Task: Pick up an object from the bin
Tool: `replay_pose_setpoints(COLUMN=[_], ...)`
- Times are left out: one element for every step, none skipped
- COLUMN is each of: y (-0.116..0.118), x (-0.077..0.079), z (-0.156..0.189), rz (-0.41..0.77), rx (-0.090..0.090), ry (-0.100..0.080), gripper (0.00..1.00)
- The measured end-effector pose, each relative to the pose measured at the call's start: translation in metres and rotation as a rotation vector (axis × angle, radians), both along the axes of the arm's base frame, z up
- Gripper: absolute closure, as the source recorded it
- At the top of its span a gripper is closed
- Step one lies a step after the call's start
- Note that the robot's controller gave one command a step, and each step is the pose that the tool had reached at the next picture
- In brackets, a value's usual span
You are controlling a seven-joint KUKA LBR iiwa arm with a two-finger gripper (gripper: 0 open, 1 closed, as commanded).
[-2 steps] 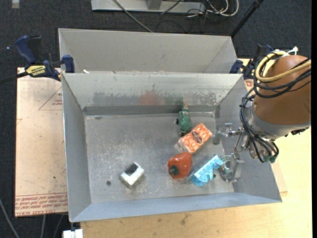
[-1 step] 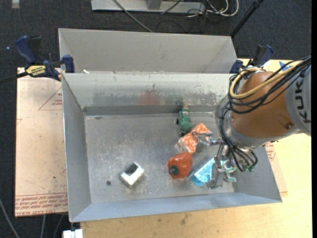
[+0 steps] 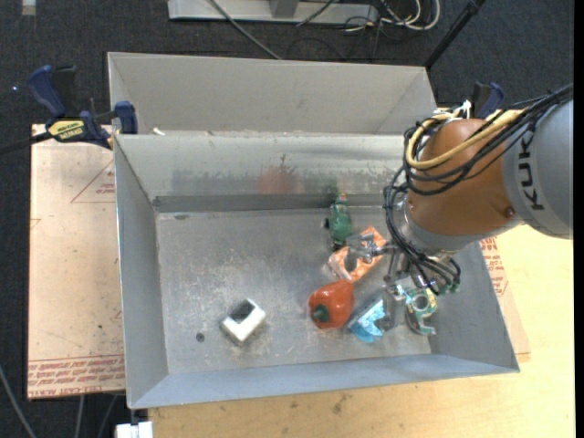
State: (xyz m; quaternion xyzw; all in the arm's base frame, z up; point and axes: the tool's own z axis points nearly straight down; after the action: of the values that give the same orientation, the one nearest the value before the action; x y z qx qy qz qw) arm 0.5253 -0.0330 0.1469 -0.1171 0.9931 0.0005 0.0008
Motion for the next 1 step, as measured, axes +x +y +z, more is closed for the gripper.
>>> replay_pose_setpoints(y=[0.0082], x=[-0.0063], z=[0.008], rz=[-0.173], rx=[0.0], ry=[-0.001], gripper=[0.0])
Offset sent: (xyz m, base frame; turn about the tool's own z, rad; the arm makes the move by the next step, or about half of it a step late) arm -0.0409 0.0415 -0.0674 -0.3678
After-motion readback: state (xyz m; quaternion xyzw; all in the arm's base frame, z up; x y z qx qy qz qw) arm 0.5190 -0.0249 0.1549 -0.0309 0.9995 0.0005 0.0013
